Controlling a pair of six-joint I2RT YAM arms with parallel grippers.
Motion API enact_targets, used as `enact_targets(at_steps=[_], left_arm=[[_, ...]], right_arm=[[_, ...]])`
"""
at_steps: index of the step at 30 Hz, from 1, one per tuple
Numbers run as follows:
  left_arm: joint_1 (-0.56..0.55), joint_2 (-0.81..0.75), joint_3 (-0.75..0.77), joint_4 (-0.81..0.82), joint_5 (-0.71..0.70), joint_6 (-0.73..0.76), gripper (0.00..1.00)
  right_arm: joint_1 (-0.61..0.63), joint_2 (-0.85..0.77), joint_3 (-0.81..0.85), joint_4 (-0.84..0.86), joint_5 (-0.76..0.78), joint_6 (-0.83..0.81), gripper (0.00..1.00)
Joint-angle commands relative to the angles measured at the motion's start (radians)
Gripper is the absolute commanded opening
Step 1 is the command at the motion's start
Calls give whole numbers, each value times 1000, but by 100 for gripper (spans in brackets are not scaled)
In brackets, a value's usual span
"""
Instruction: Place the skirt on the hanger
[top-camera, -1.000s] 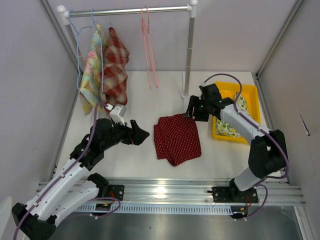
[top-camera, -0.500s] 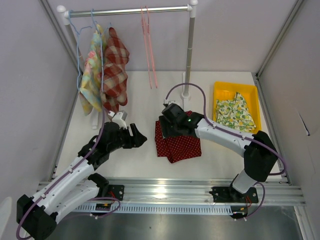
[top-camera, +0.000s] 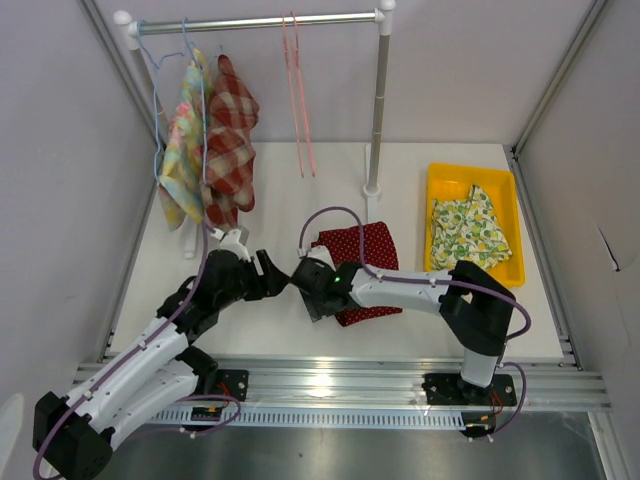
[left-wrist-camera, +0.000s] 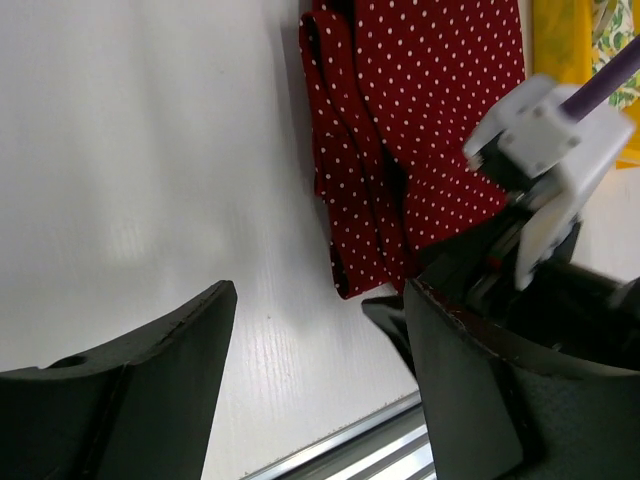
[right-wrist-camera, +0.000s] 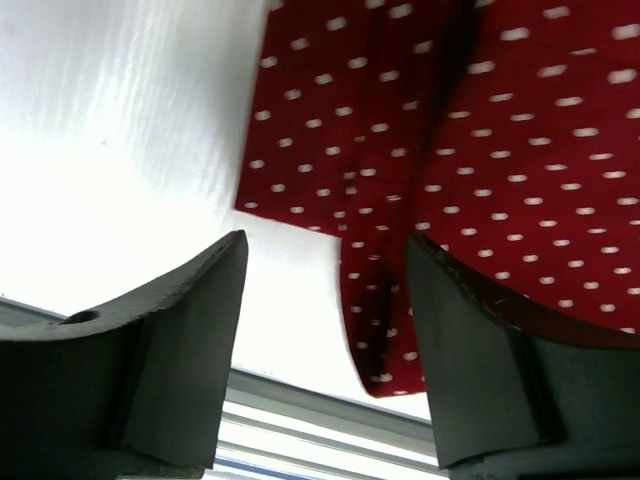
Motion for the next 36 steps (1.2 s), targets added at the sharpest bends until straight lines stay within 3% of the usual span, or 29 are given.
enact_targets(at_steps=[1, 6, 8, 9, 10, 12, 14, 16, 27, 36], left_arm=[[-4, -60, 22, -20, -72, -19, 74], [-3, -81, 42, -52, -88, -14, 75], [-3, -84, 40, -60, -88, -10, 75], [-3, -84, 40, -60, -88, -10, 75], [-3, -84, 39, -58, -89, -10, 75], [-4, -81, 28, -51, -83, -10, 75], [-3, -70, 16, -32, -74, -16, 75], [-3, -64, 6, -8, -63, -19, 74], [-4, 77, -83, 224, 61, -51, 76], [-18, 258, -54, 403, 142, -31, 80]], right_arm=[[39, 28, 72, -10, 99, 50, 66], [47, 108, 98, -20, 105, 66, 60], [44, 123, 106, -37, 129, 71, 48], [42, 125, 106, -37, 136, 71, 48], [39, 122, 104, -40, 143, 71, 36], [24, 106, 95, -40, 152, 70, 24], [10, 77, 88, -36, 151, 56, 4], [7, 45, 89, -42, 160, 45, 0], [-39, -271, 146, -204, 202, 40, 0], [-163, -495, 22, -286, 216, 60, 0]])
